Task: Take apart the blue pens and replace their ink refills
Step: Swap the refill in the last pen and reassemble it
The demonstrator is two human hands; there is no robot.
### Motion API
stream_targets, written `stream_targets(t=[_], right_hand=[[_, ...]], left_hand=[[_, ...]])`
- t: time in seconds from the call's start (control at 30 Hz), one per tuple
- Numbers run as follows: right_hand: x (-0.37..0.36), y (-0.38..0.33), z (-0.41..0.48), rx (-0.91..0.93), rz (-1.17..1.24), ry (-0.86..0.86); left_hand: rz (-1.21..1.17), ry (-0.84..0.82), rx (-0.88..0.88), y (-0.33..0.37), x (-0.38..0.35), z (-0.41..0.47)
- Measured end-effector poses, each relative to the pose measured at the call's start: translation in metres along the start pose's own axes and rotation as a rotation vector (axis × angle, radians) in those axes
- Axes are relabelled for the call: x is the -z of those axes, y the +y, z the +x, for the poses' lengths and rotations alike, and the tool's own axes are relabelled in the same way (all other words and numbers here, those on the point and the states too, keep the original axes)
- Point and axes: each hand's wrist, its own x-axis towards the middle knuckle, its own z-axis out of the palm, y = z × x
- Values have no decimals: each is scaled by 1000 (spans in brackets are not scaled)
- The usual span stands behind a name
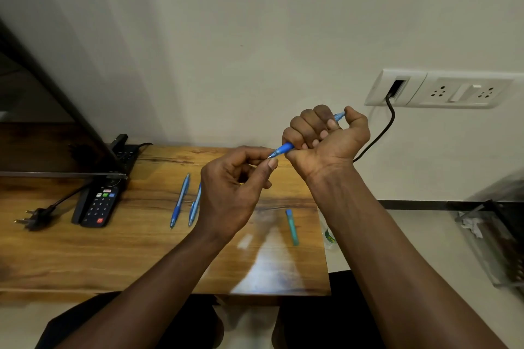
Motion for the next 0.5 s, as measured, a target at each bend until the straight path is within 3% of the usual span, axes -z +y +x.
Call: stream_targets(t=[0.5], right_hand=[[0,1,3,14,24,-1]], left_hand=[[-38,-17,-4,3,2,1]])
